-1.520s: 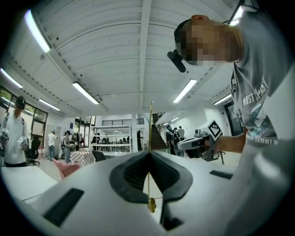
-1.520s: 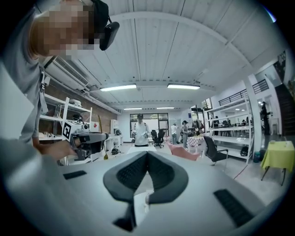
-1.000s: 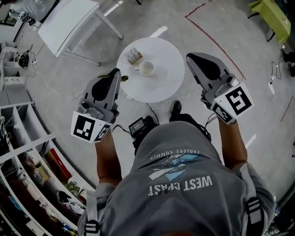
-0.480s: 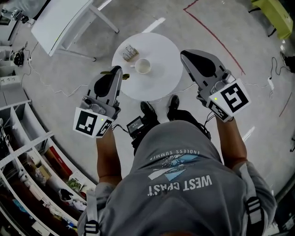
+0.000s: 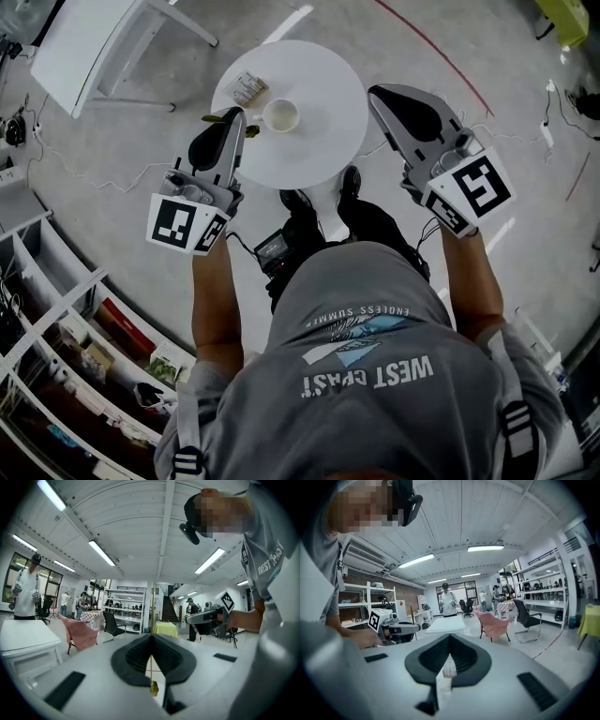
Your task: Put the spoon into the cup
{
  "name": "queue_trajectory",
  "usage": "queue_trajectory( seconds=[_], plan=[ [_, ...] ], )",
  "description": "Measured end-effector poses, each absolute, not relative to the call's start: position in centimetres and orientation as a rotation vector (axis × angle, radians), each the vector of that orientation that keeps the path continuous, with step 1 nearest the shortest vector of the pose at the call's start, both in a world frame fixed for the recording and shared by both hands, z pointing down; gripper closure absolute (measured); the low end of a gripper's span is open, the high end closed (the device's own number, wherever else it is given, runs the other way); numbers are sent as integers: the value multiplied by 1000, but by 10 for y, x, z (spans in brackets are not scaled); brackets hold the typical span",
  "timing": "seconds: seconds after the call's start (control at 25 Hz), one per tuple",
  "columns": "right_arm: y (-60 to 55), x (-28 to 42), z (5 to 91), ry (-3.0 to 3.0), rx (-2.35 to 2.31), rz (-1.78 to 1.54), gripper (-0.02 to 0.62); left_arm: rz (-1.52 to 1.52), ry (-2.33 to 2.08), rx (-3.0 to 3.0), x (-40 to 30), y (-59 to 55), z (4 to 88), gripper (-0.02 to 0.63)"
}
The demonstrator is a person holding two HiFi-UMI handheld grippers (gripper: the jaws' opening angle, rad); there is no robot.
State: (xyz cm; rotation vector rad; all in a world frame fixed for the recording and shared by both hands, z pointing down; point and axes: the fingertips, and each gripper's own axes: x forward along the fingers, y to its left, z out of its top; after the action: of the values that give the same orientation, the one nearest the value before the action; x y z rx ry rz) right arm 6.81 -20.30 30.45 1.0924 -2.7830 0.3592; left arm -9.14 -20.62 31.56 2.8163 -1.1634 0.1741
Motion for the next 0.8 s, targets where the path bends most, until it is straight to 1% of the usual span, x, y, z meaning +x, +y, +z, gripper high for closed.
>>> queue_trajectory(
  seconds=[0.8],
  plan=[
    [-203, 41, 357, -2691, 1035, 497, 594, 146, -1192, 2661, -111, -235, 422, 606]
  ],
)
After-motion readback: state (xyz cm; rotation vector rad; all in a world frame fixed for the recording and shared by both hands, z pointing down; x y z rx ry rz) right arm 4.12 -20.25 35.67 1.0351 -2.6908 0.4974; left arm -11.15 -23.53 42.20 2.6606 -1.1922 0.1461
